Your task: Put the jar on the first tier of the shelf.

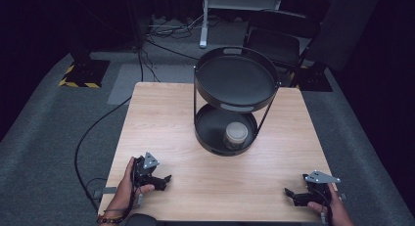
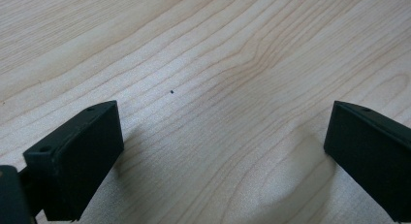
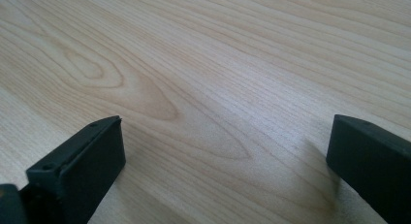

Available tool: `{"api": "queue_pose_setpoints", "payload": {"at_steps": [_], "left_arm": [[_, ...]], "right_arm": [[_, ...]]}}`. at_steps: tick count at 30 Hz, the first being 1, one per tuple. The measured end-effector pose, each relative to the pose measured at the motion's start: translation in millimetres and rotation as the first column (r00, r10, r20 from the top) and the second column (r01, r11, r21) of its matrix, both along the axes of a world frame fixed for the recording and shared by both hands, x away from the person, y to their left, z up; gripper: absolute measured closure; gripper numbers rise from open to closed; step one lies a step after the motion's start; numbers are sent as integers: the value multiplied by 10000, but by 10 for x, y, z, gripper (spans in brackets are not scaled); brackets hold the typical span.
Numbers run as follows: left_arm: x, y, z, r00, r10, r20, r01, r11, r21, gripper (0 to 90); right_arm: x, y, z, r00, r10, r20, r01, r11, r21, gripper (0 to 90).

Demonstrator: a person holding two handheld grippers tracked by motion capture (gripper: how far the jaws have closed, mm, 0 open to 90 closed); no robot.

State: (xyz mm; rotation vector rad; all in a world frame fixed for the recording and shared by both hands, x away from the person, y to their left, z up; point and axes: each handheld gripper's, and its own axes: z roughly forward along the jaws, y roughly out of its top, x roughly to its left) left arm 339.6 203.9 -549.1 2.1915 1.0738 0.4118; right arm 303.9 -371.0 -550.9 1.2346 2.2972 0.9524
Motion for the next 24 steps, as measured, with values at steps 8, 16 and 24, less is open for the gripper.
{"api": "queue_pose_setpoints", "payload": {"at_steps": [8,16,24], "left_arm": [[0,0,0,10000,-1,1,1,10000,1,1],[0,0,0,10000,-2,1,2,10000,1,1],[0,0,0,10000,0,2,0,10000,1,1]], "right_arm": [[-3,0,-1,10000,-22,-5,22,10000,10,2],[-1,0,-1,10000,-39,-13,39,10000,17,0],[2,1,-1,10000,-44,-14,44,10000,25,0]]}}
